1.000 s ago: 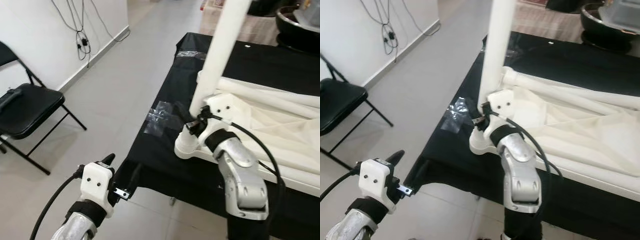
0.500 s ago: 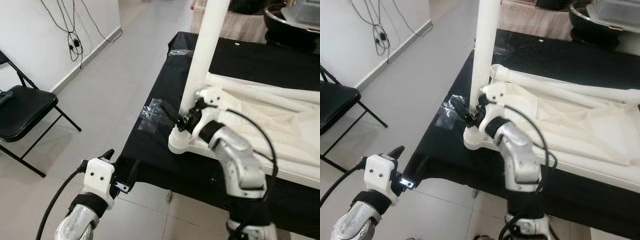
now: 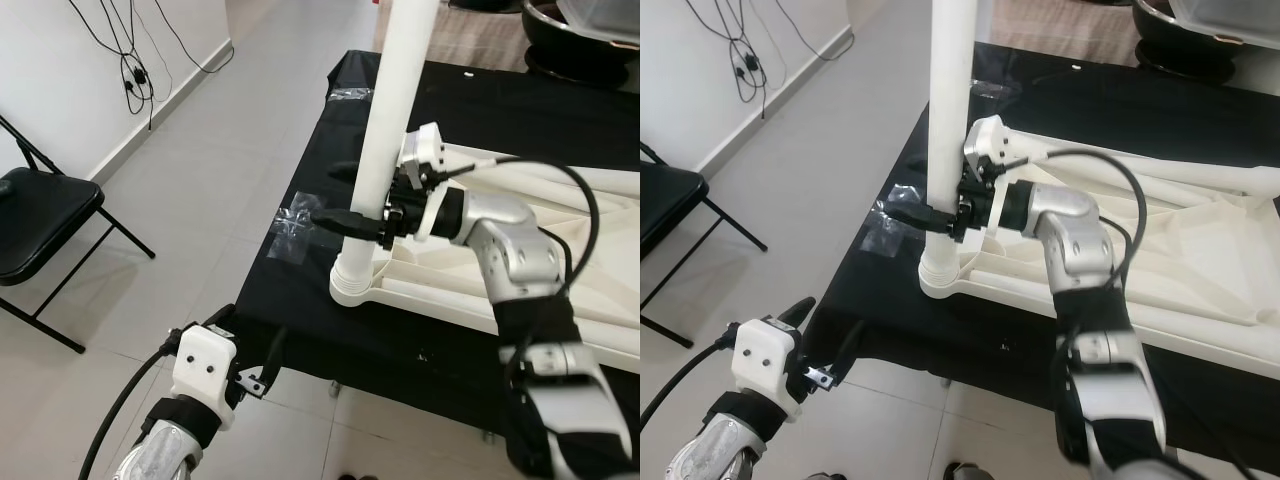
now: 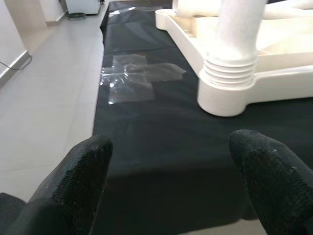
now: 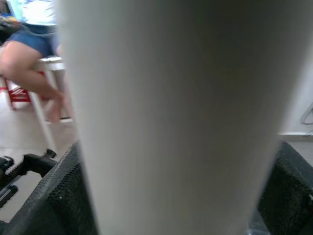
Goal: Building children table
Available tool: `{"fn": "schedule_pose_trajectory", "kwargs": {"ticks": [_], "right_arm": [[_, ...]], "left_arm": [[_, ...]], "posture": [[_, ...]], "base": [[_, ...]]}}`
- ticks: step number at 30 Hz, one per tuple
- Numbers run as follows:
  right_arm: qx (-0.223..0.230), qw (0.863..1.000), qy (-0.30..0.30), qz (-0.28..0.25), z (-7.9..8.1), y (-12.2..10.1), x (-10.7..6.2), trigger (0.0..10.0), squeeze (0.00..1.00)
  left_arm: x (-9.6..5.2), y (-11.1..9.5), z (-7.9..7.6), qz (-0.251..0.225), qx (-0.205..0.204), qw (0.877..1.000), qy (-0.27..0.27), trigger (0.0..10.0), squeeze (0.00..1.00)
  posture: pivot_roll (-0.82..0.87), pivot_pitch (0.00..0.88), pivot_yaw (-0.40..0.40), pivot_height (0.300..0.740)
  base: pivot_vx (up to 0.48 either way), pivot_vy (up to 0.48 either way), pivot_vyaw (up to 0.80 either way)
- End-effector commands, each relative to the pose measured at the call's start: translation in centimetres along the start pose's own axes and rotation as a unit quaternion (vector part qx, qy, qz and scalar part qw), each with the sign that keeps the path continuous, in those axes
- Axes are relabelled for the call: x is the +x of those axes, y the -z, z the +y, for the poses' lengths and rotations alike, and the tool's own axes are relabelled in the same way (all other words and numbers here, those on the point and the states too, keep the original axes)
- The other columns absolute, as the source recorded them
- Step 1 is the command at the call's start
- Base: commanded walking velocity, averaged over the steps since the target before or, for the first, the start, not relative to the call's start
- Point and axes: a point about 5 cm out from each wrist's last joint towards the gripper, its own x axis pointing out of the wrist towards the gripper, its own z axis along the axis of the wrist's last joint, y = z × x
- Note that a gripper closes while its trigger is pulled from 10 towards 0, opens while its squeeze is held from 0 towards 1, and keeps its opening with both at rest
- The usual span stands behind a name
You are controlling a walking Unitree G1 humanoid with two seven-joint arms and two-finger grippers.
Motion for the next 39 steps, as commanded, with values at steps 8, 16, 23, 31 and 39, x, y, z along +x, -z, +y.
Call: {"fn": "schedule_pose_trajectory", "kwargs": {"ticks": [8, 16, 23, 31, 39], "right_arm": [[0.027, 0.997, -0.073, -0.007, -0.4, 0.0, -0.6, 0.0, 0.0], [0.033, 0.997, -0.072, -0.005, -0.2, 1.1, -1.7, 0.0, 0.0], [0.06, 0.929, 0.351, 0.105, 7.2, 8.0, 0.0, 0.0, 0.0], [0.087, 0.896, 0.425, 0.099, 8.4, 8.6, 2.3, 0.0, 0.0], [0.096, 0.943, 0.317, -0.017, 7.2, 4.6, 3.9, 10.0, 1.0]], "left_arm": [[-0.4, -0.4, -0.4, -0.007, 0.0, 1.0, -0.002, 10.0, 0.0], [-0.2, -0.4, -0.4, -0.009, -0.001, 1.0, -0.006, 10.0, 0.0], [-0.1, -0.2, 0.4, -0.011, 0.003, 1.0, -0.013, 10.0, 0.0], [0.8, 0.2, 0.5, -0.01, 0.006, 1.0, -0.009, 10.0, 0.0], [1.2, 0.5, 0.9, -0.012, 0.007, 1.0, -0.015, 10.0, 0.0]], "posture": [[0.13, 0.247, -0.086, 0.74], [0.11, 0.238, -0.098, 0.74], [0.07, 0.233, -0.092, 0.74], [0.06, 0.19, -0.079, 0.74], [0.07, 0.168, -0.087, 0.74]], "base": [[0.0, 0.0, 0.0], [0.0, 0.0, 0.0], [0.0, 0.0, 0.0], [0.0, 0.0, 0.0], [0.0, 0.0, 0.0]]}}
